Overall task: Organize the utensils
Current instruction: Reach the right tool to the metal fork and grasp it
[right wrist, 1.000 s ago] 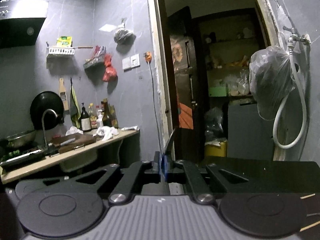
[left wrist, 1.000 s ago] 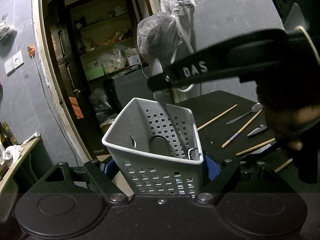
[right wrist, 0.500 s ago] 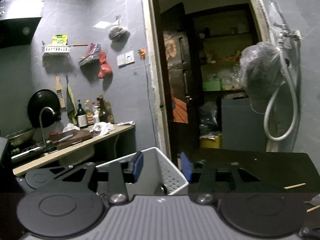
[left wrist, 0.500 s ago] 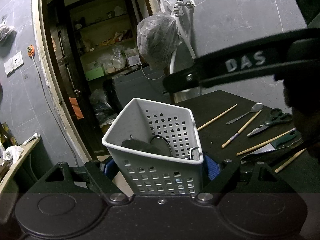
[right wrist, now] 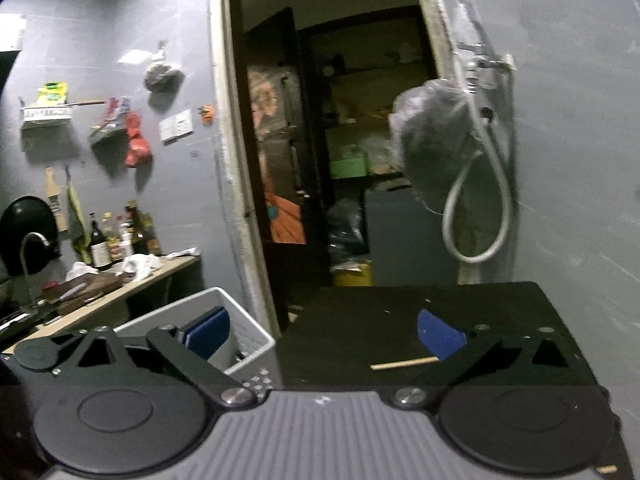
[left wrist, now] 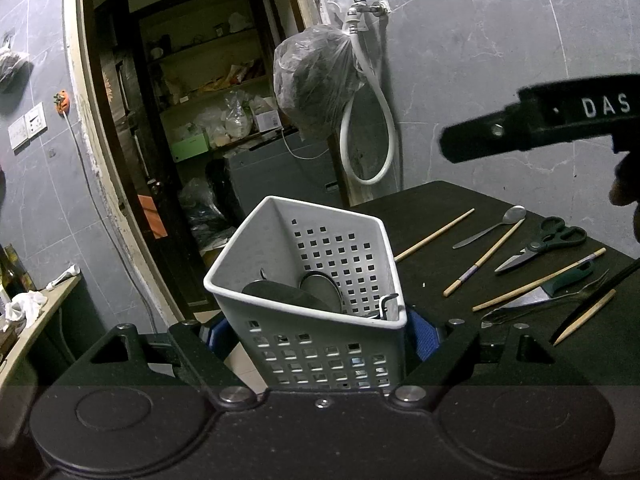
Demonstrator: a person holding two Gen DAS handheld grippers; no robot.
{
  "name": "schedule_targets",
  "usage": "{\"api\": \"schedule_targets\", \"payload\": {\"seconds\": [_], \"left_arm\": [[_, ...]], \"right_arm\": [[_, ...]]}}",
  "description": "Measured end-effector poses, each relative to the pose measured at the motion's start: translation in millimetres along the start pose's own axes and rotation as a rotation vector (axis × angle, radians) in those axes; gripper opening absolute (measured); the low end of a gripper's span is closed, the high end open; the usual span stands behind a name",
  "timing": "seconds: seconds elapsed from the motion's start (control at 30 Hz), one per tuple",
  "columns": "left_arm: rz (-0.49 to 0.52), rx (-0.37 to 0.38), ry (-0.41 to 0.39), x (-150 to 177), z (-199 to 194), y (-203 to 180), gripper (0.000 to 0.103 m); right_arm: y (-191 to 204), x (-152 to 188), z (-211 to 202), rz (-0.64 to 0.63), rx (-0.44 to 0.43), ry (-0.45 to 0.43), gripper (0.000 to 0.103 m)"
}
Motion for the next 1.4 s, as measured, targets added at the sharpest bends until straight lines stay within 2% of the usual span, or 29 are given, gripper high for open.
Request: {"api": "schedule_targets", "payload": {"seconds": [0.17,0.33,0.6,0.73,0.93,1.23,1.4], "left_arm": [[0.000,0.000,0.000,0,0,0,0.085],[0.001,0.000,0.001,0,1,0,0.085],[0.001,-0.001,0.000,0,1,0,0.085],[0.001,-0.001,0.001,0,1,0,0.085],[0.001,-0.001,0.001,0,1,0,0.085],[0.001,-0.001,0.000,0,1,0,0.085],[0.002,-0.001,0.000,0,1,0,0.085]], "right_arm": [[-16,6,-5,0.038,0.076,0.024,0.103],[-36,22,-6,0.117,0.193,0.090,0.103],[-82,66,-9,0.285,0.374,0.270,0.103],[-102,83,-13,0.378,0.437,0.324,0.103],[-117,98,-15,0.437,0.497,0.359,0.103],[-118,99,-12,0.383,0.495,0.388,0.103],[-125,99,-13,0.450,0.494,0.384,0.103]]}}
Point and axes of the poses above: each gripper's, at about its wrist camera, not at the fingertips, and z roughly the way its jaws point, y to its left, x to its underside, the point moved 4 cm from there along z, roughly the way its jaws point, and after that the axes turned 5 degrees about z, right-handed, at the moved point
